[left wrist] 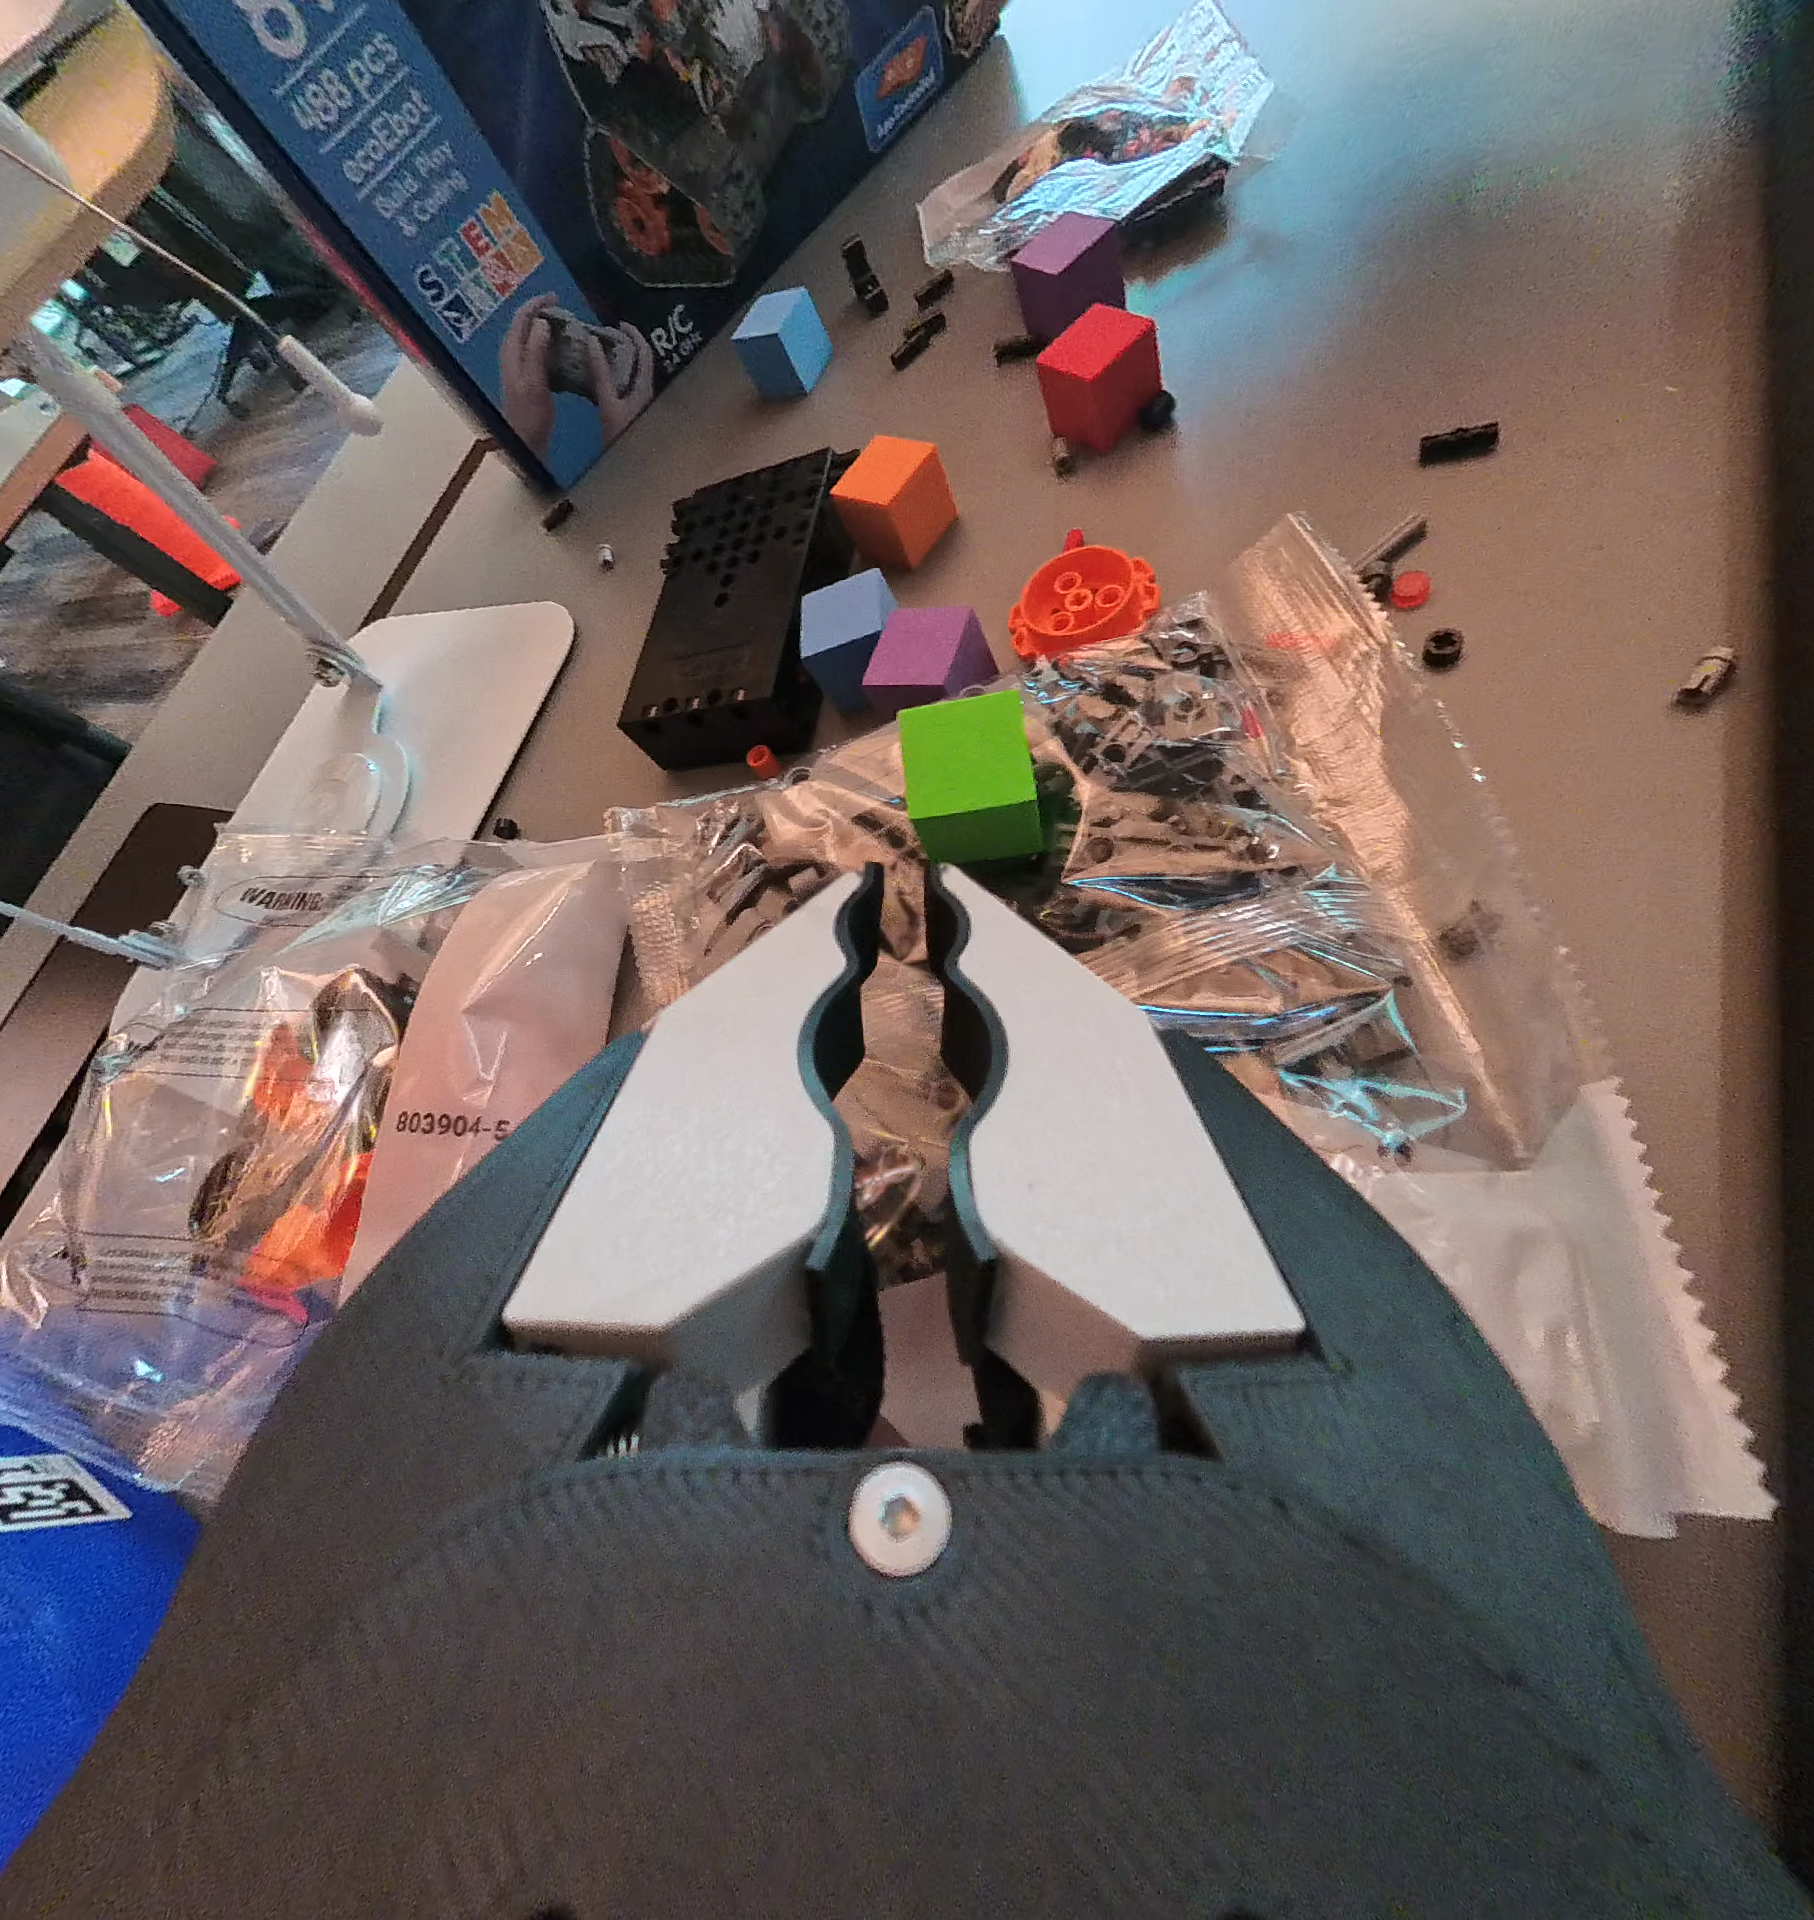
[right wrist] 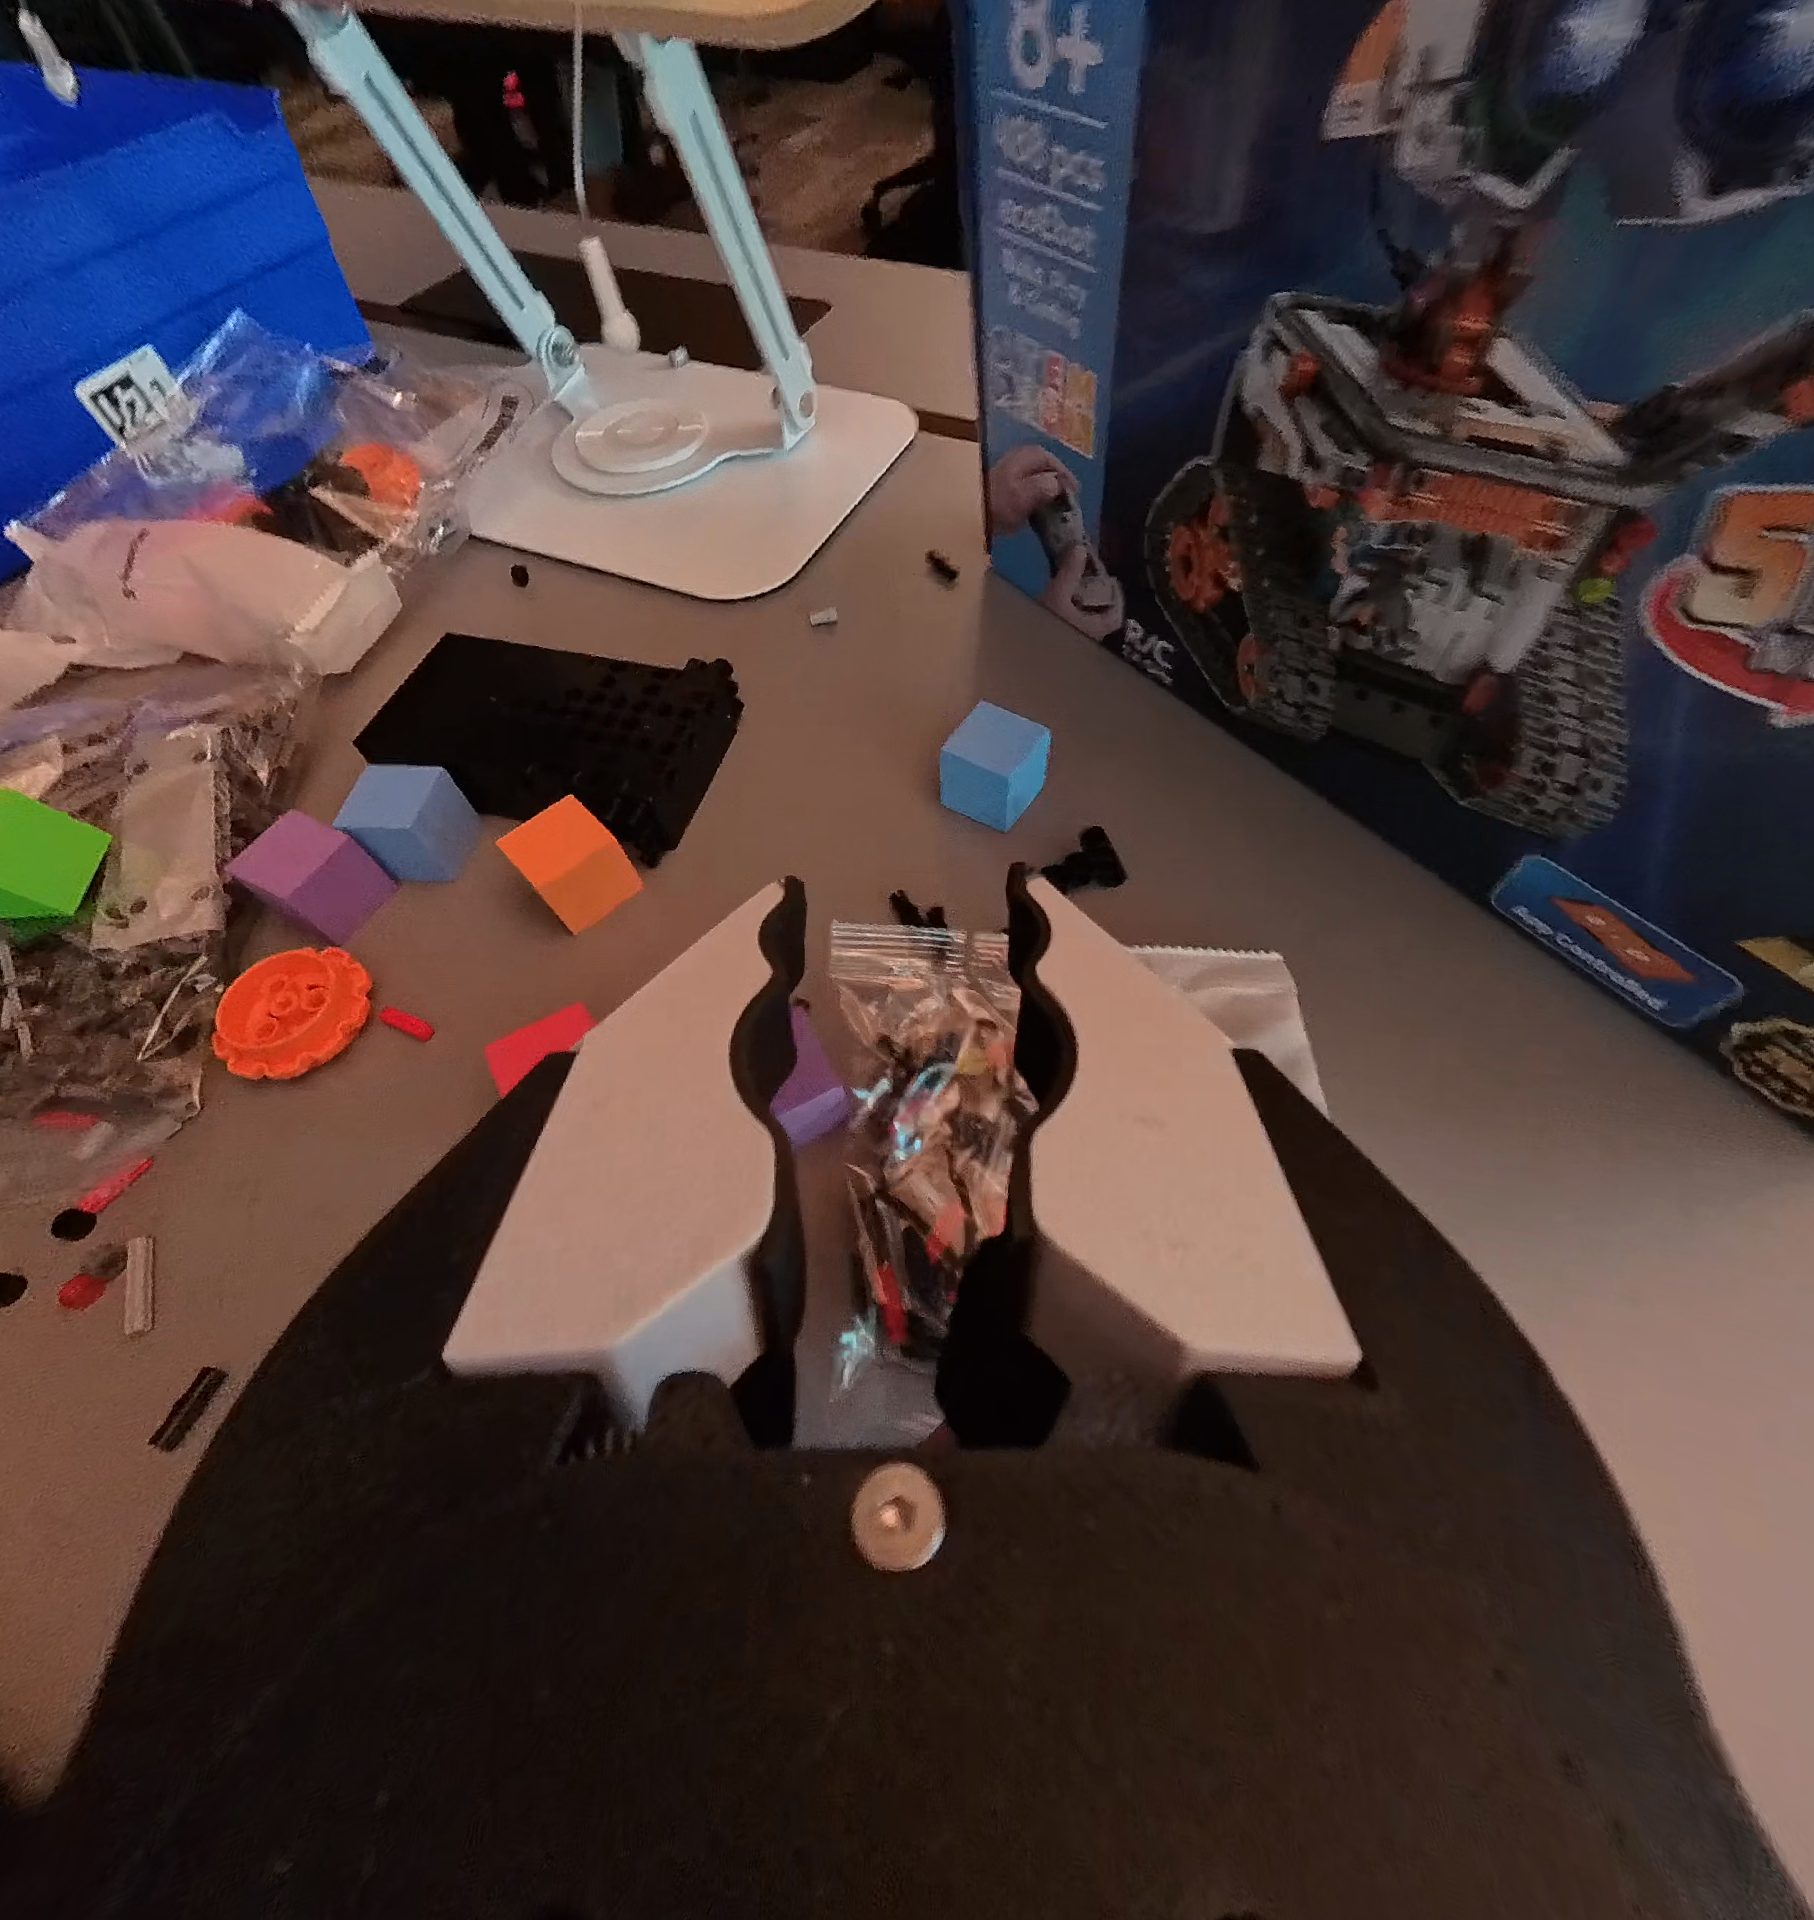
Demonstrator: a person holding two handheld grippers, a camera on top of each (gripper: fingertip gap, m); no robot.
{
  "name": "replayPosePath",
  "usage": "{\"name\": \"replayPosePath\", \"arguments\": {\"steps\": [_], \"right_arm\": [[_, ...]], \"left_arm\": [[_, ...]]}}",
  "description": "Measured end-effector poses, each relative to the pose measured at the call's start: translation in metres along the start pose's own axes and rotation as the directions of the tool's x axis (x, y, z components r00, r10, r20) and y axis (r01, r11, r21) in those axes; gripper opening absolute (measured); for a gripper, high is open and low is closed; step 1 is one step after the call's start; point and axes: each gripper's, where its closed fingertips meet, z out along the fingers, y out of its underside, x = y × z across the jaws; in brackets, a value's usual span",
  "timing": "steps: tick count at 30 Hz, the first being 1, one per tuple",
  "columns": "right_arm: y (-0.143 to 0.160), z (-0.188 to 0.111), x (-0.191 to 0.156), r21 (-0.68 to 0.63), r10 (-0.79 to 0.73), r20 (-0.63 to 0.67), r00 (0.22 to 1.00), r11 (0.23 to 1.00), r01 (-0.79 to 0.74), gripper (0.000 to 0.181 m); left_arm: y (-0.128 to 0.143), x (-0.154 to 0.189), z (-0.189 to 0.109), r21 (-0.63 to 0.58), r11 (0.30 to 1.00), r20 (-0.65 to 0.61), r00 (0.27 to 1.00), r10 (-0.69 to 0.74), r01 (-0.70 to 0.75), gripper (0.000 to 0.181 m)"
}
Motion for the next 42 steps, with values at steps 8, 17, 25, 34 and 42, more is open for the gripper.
{"name": "replayPosePath", "arguments": {"steps": [8, 17, 25, 34, 42], "right_arm": [[0.0, 0.066, 0.011, -0.271, -0.236, -0.034, 0.971, 0.938, 0.218, 0.056], [0.01, 0.113, 0.03, -0.381, -0.261, -0.036, 0.965, 0.896, 0.228, 0.043], [0.009, 0.113, 0.026, -0.367, -0.278, -0.02, 0.96, 0.896, 0.252, 0.031], [0.007, 0.102, 0.028, -0.339, -0.239, 0.002, 0.971, 0.913, 0.225, 0.015], [0.013, 0.099, 0.027, -0.36, -0.25, 0.011, 0.968, 0.902, 0.238, 0.037]], "left_arm": [[0.005, -0.007, 0.001, -0.013, 1.0, 0.029, 0.999, -0.021, 0.021, 0.016], [-0.004, -0.001, 0.01, -0.026, 0.999, 0.007, 0.999, -0.043, 0.043, 0.048], [-0.011, 0.01, 0.024, -0.095, 0.995, -0.016, 1.0, 0.019, -0.021, 0.035], [-0.015, 0.015, 0.022, -0.093, 0.995, -0.026, 0.999, 0.035, -0.037, 0.026], [-0.02, 0.02, 0.025, -0.116, 0.993, -0.042, 0.999, -0.022, 0.017, 0.05]]}}
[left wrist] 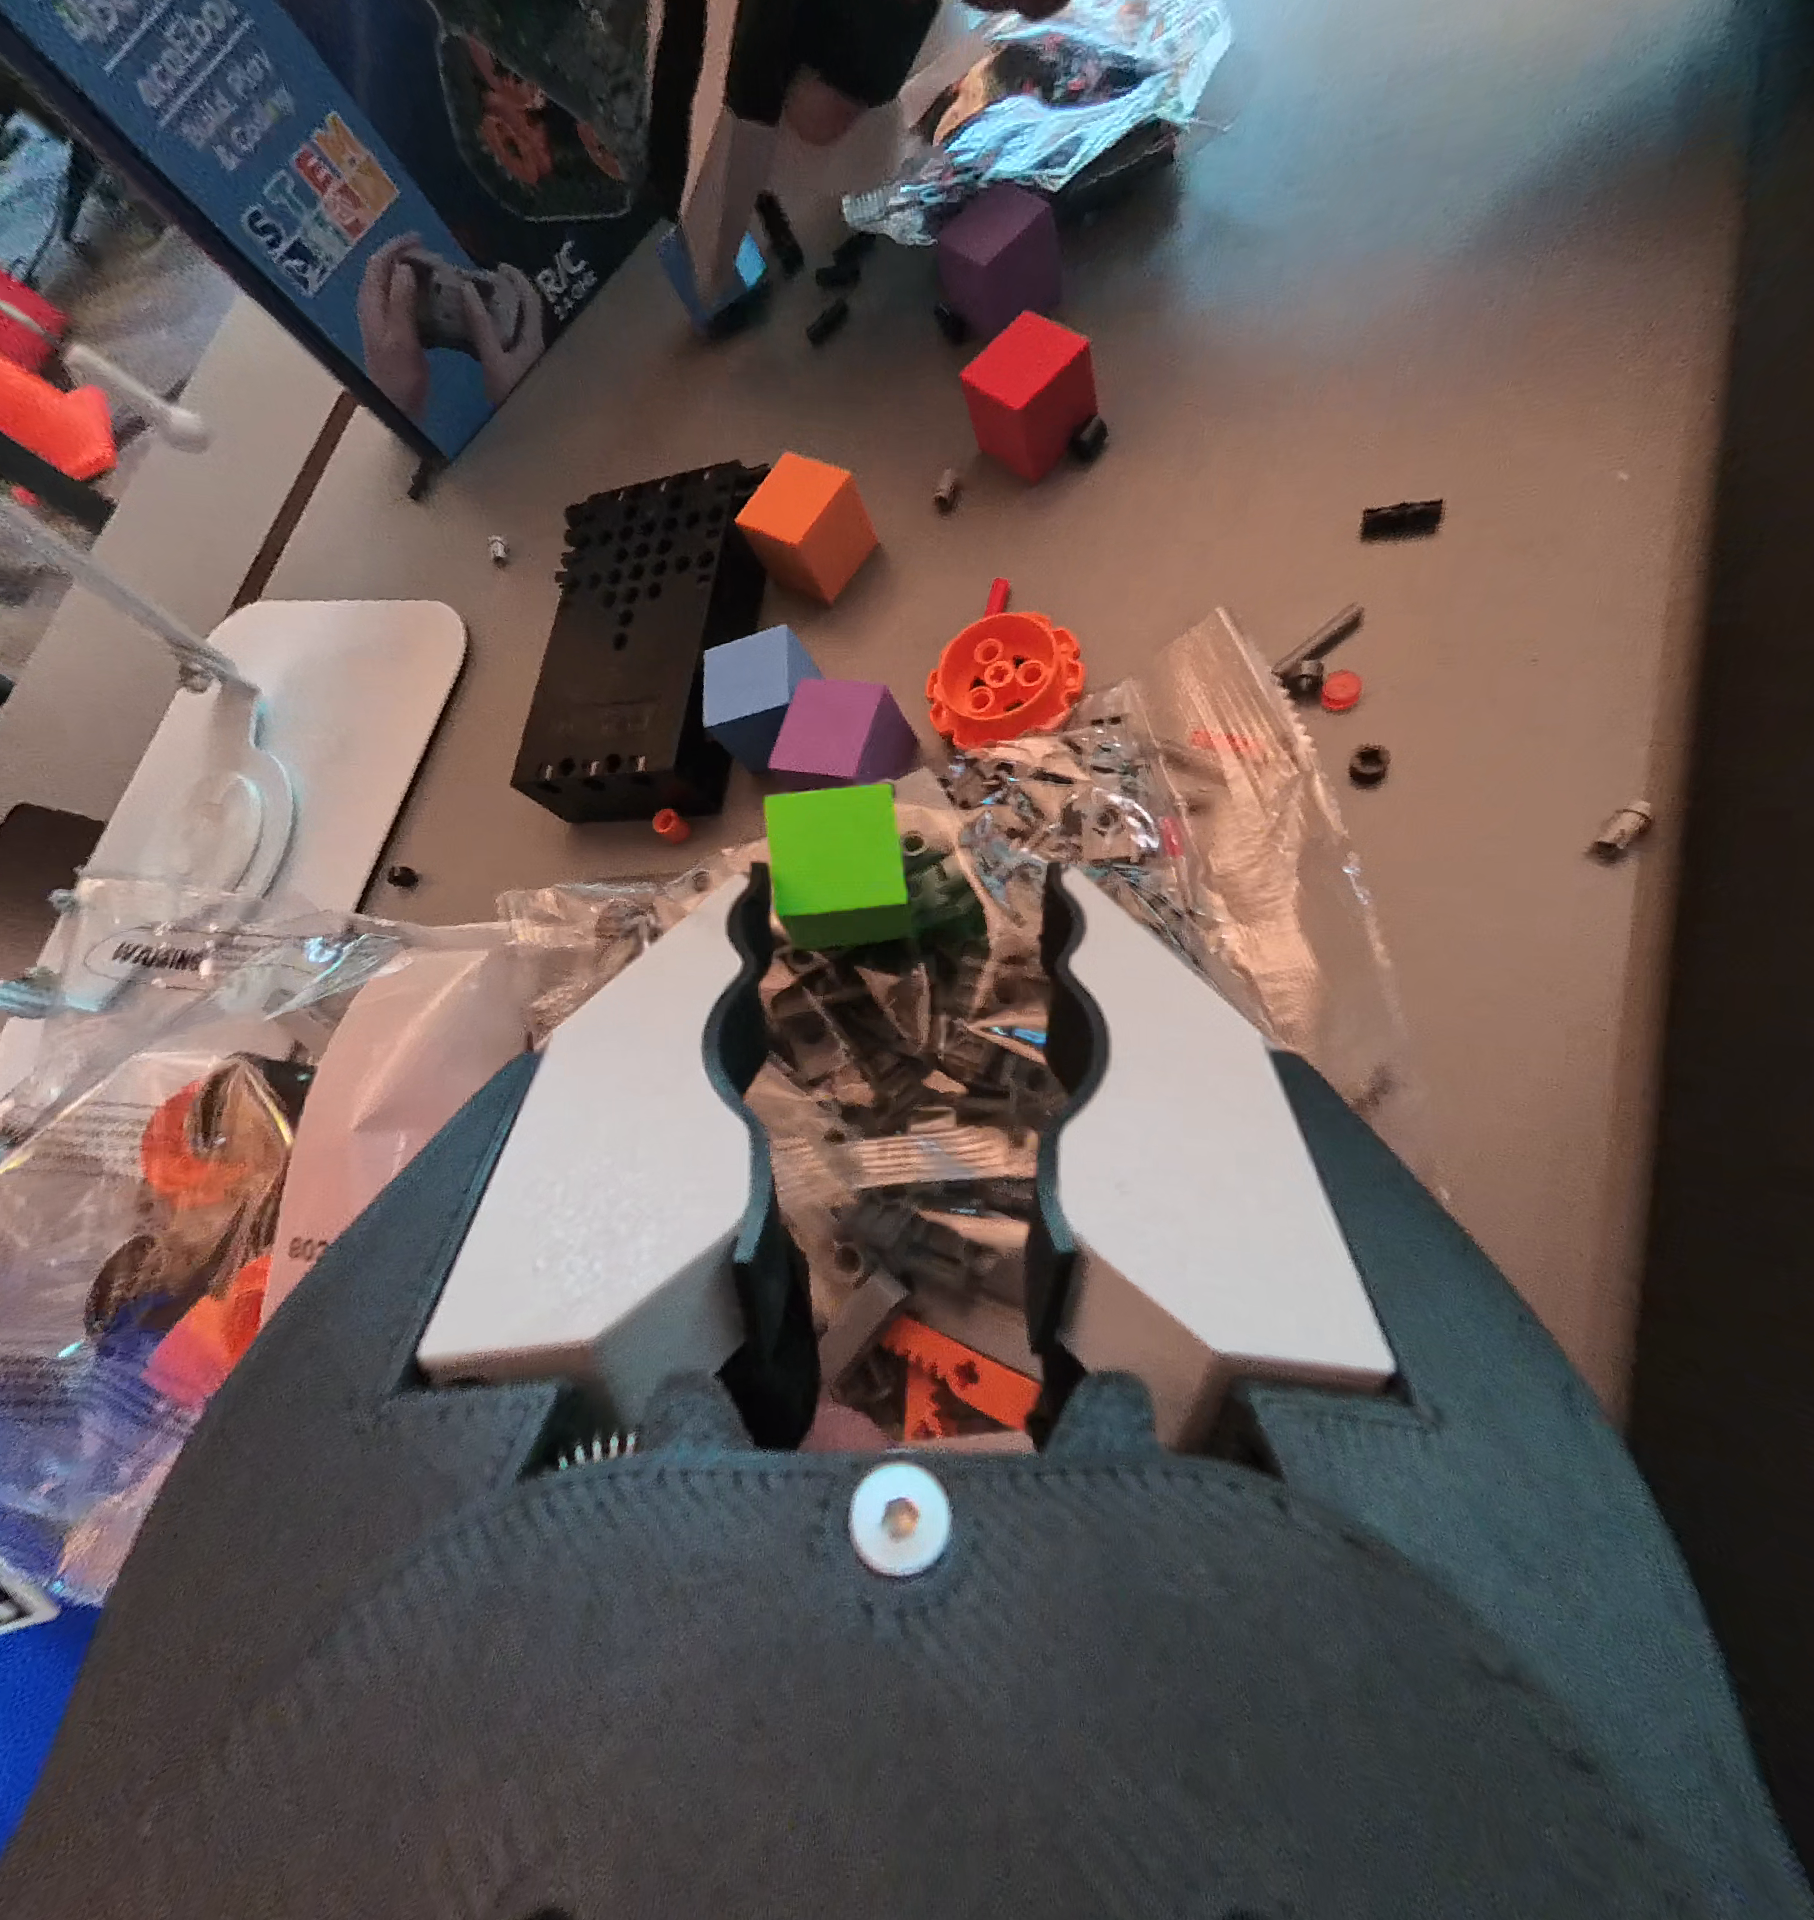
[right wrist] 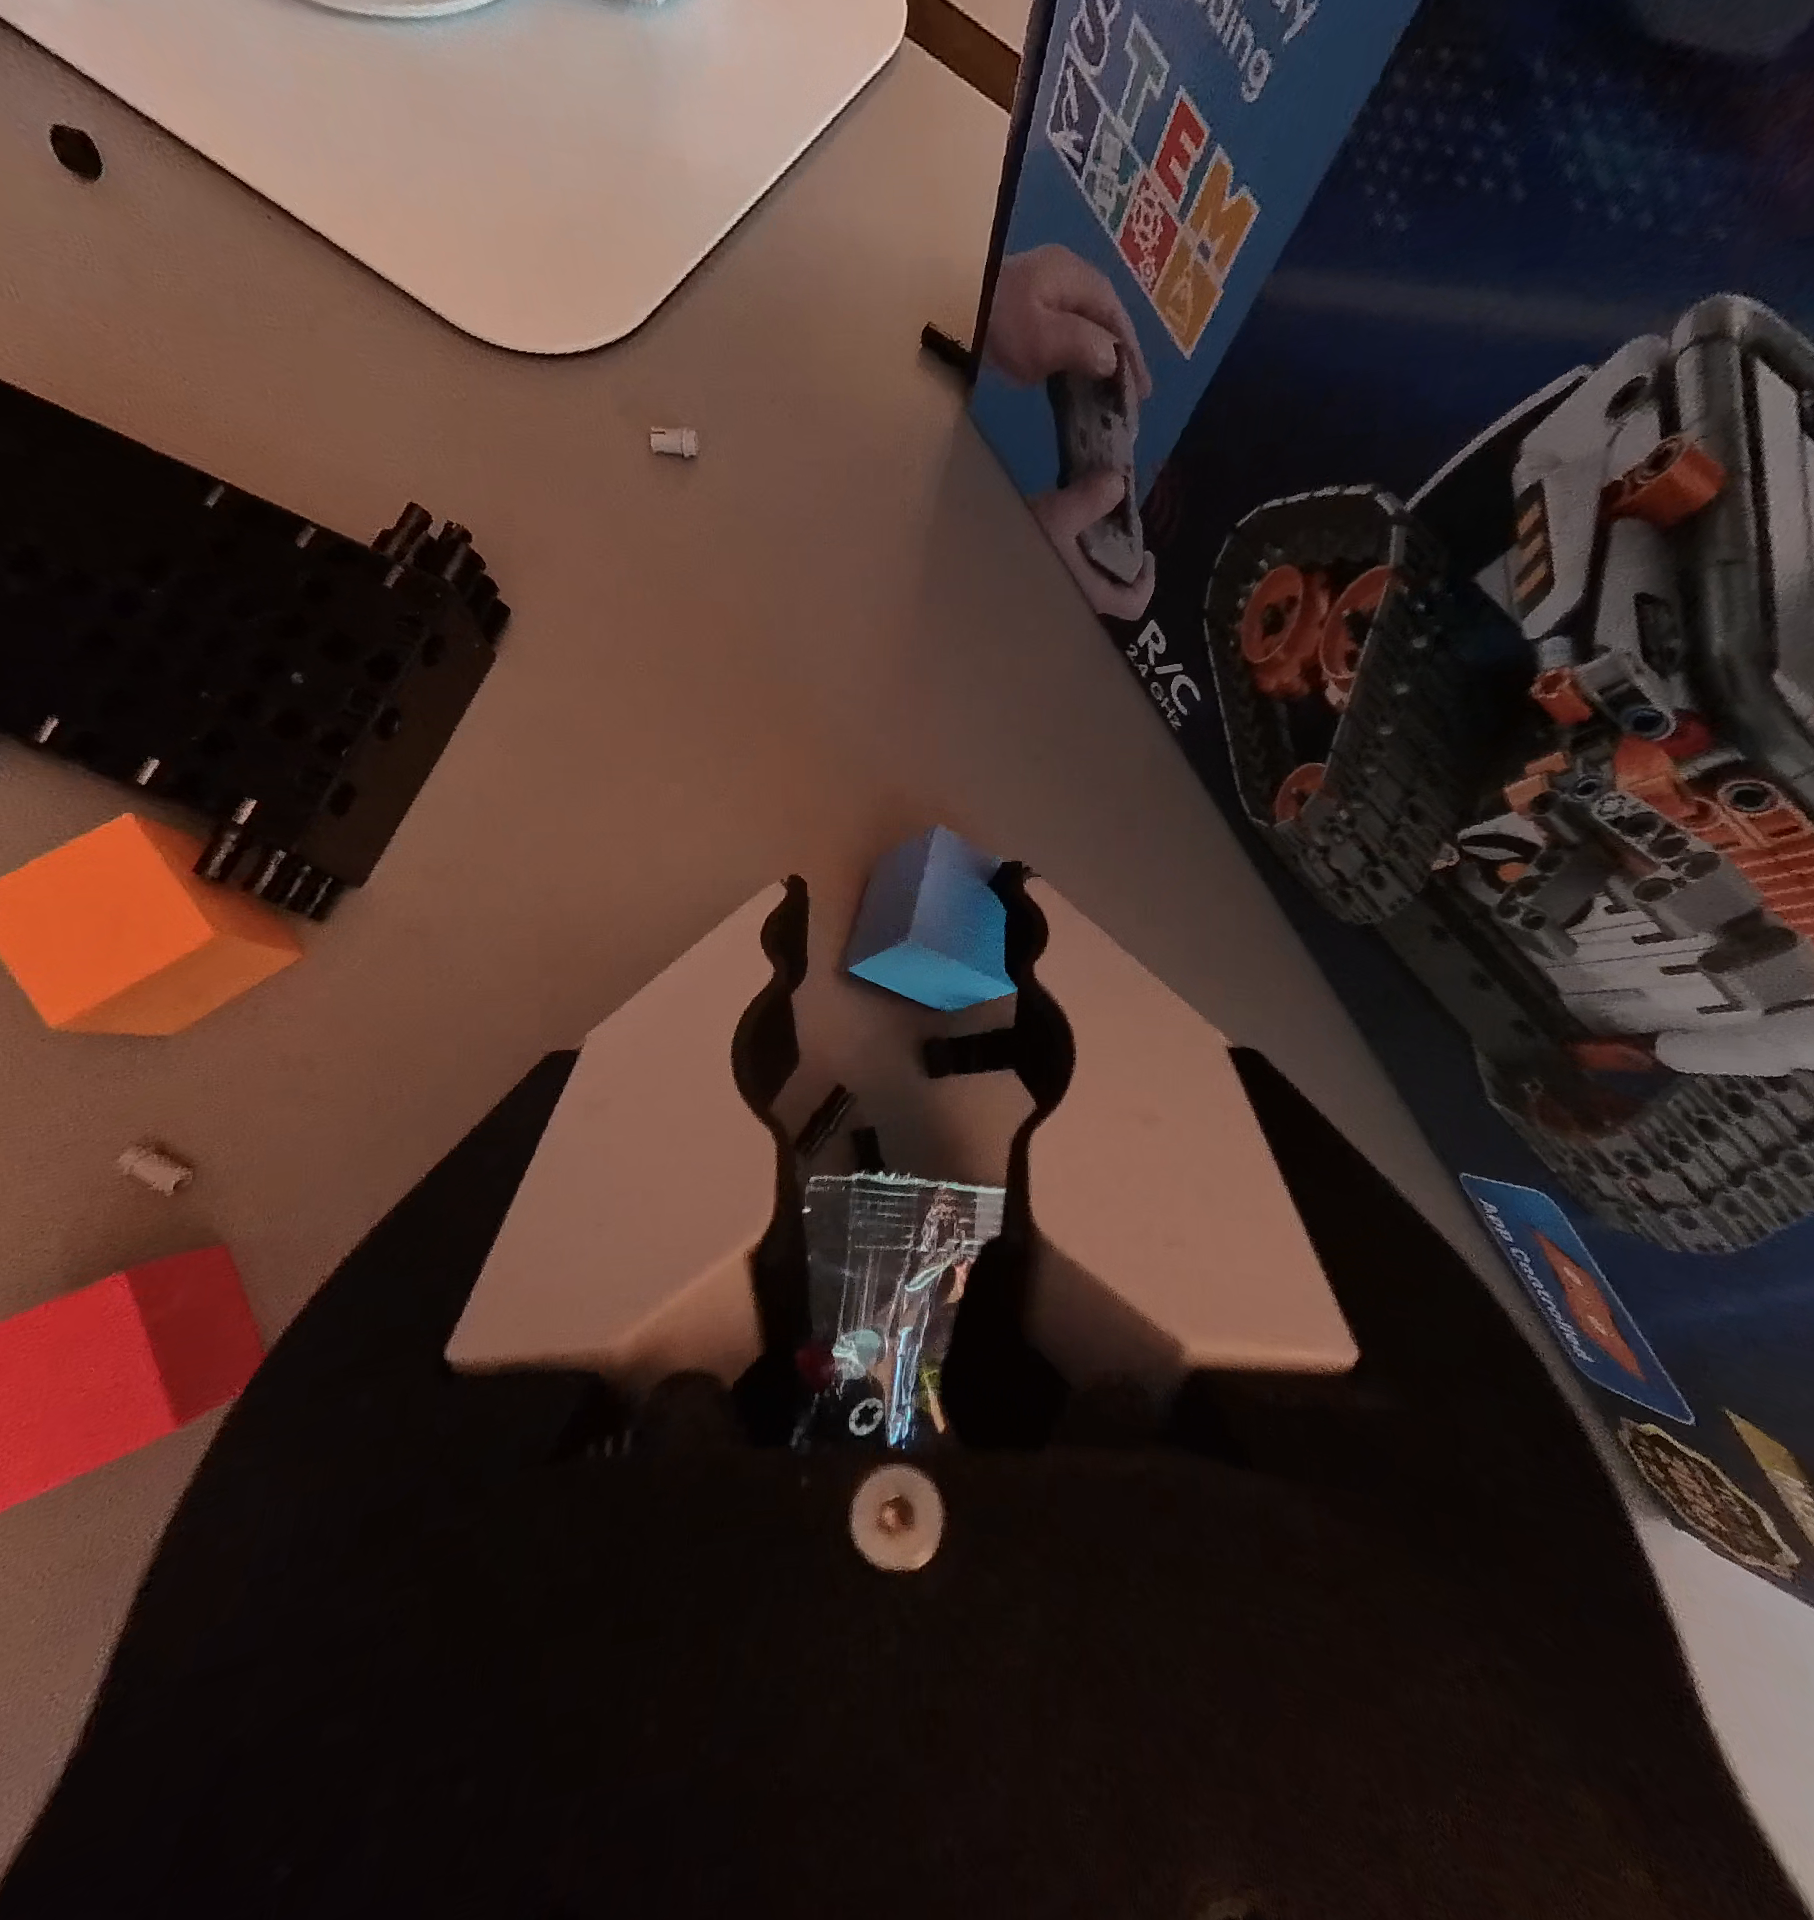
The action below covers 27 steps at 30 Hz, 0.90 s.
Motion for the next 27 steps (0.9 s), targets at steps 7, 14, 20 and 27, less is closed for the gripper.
{"name": "replayPosePath", "arguments": {"steps": [7, 14, 20, 27], "right_arm": [[0.0, 0.004, 0.008, -0.005, 0.015, -0.044, 0.999, 1.0, -0.015, 0.048], [0.006, 0.008, 0.005, -0.031, -0.004, -0.02, 1.0, 0.999, 0.003, 0.023], [0.001, -0.01, -0.001, 0.042, 0.001, 0.069, 0.998, 0.999, -0.004, 0.029], [0.0, -0.03, 0.029, 0.14, 0.15, 0.078, 0.986, 0.977, -0.16, 0.033]], "left_arm": [[0.007, -0.012, 0.011, -0.078, 0.997, 0.09, 0.996, 0.024, -0.017, 0.035], [0.003, -0.015, 0.007, -0.042, 0.999, 0.104, 0.995, 0.01, -0.006, 0.026], [0.006, -0.019, -0.008, -0.032, 0.999, 0.108, 0.994, -0.01, 0.013, 0.025], [0.021, -0.015, -0.03, -0.047, 0.995, 0.046, 0.996, -0.081, 0.083, 0.026]]}}
